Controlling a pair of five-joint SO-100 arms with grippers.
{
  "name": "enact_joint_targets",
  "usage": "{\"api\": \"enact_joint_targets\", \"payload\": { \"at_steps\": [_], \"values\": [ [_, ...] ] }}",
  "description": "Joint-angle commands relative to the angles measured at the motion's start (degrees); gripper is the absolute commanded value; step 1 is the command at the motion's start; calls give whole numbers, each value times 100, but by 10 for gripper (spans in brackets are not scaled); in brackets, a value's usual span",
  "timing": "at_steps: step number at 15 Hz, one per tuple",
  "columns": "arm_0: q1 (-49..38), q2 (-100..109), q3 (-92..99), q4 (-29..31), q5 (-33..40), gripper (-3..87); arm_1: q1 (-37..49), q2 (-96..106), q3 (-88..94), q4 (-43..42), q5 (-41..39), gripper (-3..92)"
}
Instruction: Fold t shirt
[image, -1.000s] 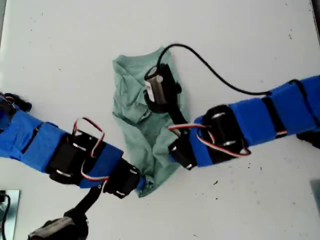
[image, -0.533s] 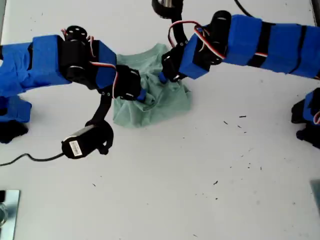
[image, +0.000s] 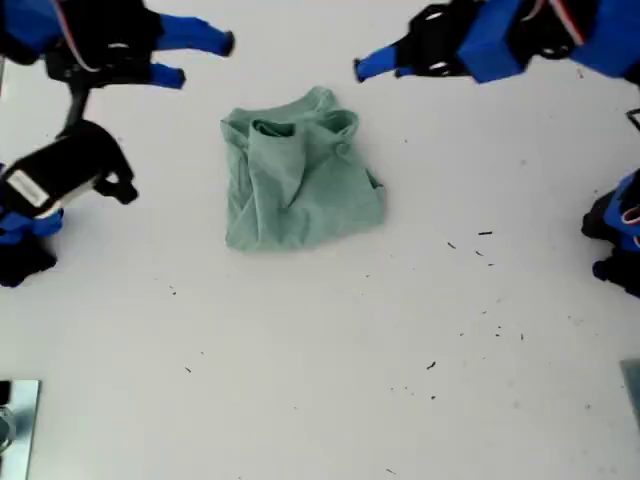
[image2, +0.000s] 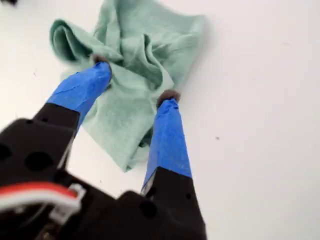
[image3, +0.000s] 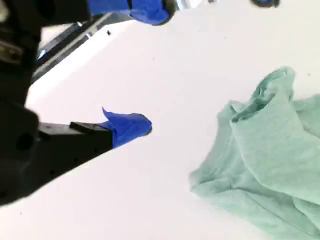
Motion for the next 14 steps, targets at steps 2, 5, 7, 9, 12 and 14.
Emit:
{"api": "enact_joint_targets", "payload": {
  "at_steps": [2,5,7,9,12,14],
  "values": [
    [-114,2856,2769,-501,-387,288,114,3937,3103,-193,272,192],
    [686,4781,4746,-949,-1020,240,-563,6864,5432,246,896,227],
    [1450,6706,6267,-1345,-1450,163,-1055,7972,6425,932,1310,219],
    [1758,7321,7005,-1415,-1819,142,-1345,7972,7058,914,1617,221],
    [1907,7515,7954,-1573,-1872,150,-844,7901,7910,1767,2355,160],
    [1951,7515,7963,-1406,-1573,161,-826,7963,7901,1749,3059,153]
  ]
}}
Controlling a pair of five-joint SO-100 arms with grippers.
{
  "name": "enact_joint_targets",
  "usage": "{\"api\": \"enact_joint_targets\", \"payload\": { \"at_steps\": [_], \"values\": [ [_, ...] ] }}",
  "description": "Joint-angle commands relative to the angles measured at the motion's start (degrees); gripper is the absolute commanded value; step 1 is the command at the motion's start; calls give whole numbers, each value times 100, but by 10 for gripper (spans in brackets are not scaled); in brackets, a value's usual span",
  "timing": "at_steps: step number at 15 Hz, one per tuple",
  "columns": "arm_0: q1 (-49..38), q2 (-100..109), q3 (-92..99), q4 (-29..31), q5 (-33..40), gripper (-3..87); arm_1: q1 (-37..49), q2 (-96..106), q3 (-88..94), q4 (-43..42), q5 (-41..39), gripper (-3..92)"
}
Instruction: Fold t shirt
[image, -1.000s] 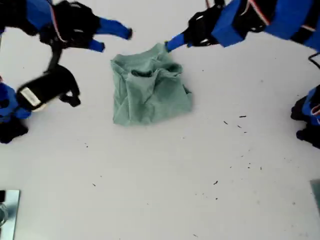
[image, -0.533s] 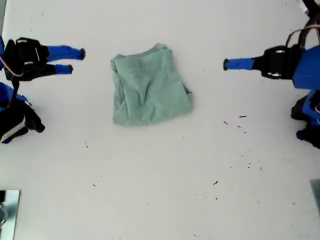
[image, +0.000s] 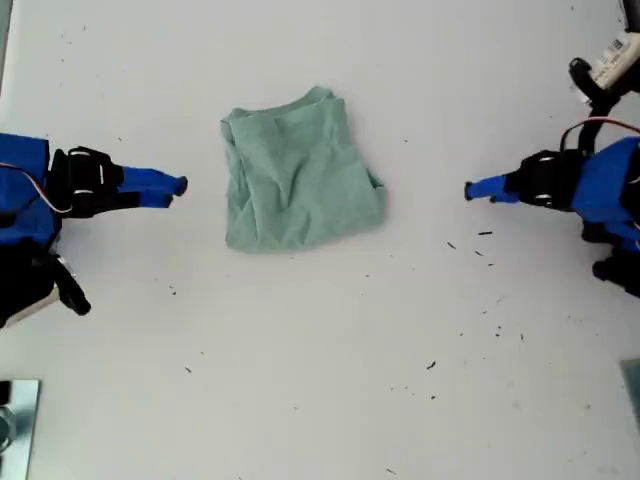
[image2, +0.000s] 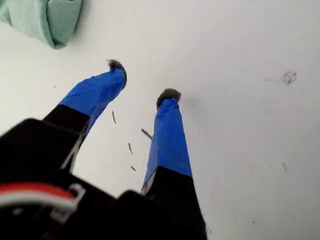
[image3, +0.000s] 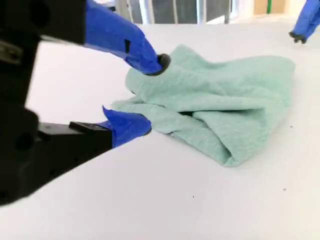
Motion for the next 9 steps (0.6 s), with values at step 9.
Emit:
{"api": "enact_joint_targets", "payload": {
  "at_steps": [9],
  "values": [
    [149,53,79,18,114,161,141,62,264,158,-2742,131]
  ]
}}
